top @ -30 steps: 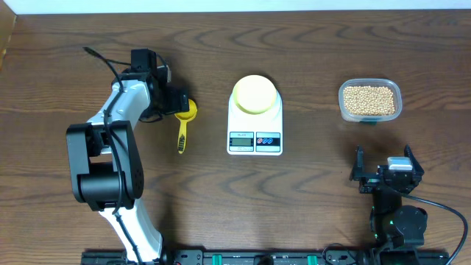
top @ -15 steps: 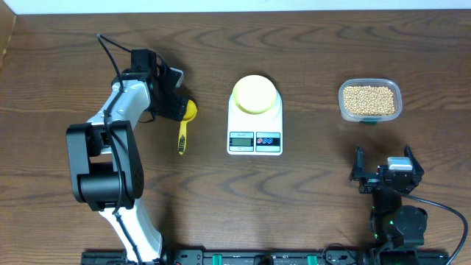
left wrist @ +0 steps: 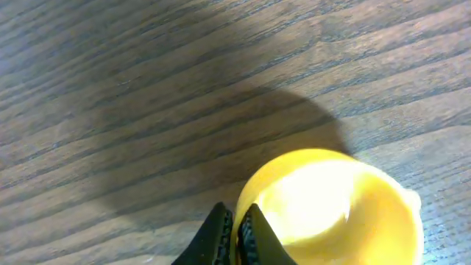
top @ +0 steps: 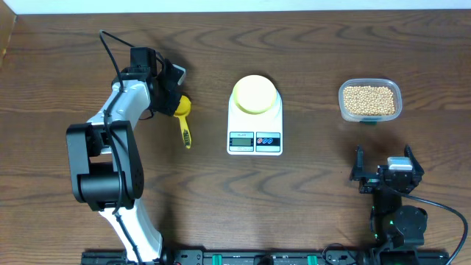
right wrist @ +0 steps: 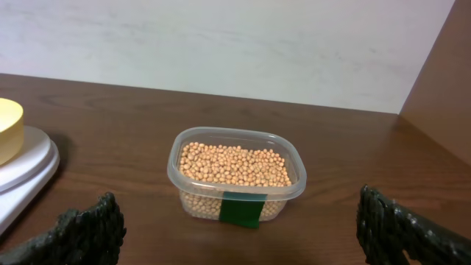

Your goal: Scoop item into bowl and weigh 50g on scale

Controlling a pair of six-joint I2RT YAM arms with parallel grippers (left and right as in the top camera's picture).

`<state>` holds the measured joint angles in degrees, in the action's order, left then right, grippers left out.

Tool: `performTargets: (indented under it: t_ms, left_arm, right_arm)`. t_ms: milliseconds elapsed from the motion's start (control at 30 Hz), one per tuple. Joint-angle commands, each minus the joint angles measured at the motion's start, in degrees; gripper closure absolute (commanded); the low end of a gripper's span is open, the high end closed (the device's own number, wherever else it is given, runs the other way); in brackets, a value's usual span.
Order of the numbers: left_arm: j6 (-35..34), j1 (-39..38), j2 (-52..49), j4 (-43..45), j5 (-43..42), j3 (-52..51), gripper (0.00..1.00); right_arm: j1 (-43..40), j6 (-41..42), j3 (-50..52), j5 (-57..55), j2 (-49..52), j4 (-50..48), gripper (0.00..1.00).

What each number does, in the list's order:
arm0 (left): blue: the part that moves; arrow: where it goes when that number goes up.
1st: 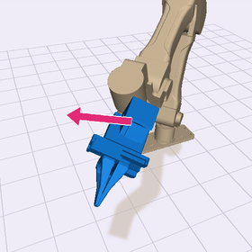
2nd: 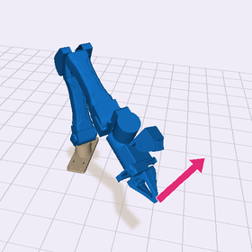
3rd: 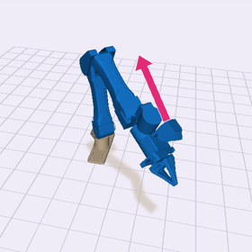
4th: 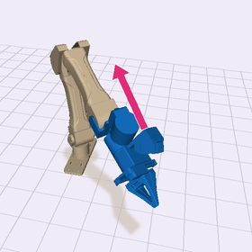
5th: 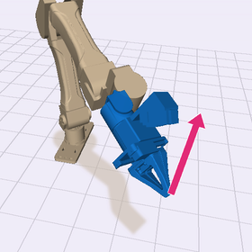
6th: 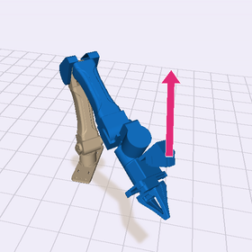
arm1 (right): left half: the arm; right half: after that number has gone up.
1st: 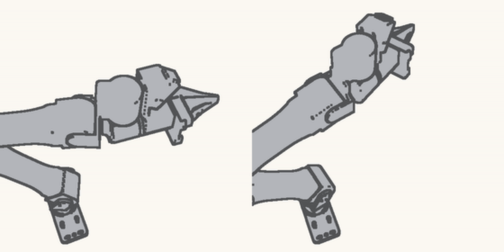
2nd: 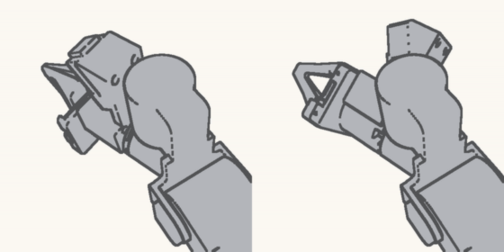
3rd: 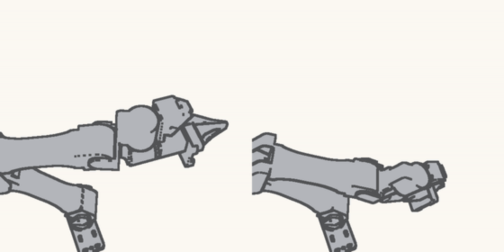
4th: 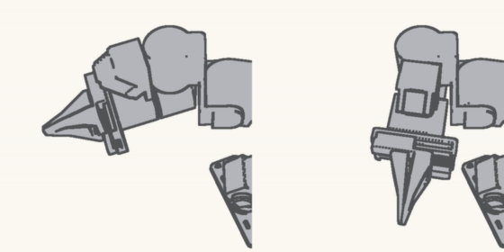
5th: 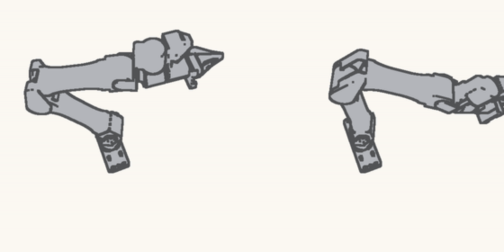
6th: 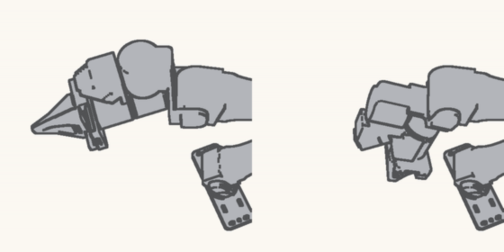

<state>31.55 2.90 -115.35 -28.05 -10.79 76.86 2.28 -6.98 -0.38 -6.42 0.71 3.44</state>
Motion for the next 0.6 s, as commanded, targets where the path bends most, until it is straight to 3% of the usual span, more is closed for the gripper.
performTargets:
  t_ms: [0, 567]
  left_arm:
    - [0.2, 0.2, -0.2, -0.1, -0.3, 0.0, 0.93]
    - [-1.1, 0.2, 4.8, -2.2, -0.3, 0.0, 0.93]
  right_arm:
    - [0.4, -0.8, 0.1, 0.1, -0.3, 0.2, 0.01]
    - [0.4, -0.8, 0.1, 0.1, -0.3, 0.2, 0.01]
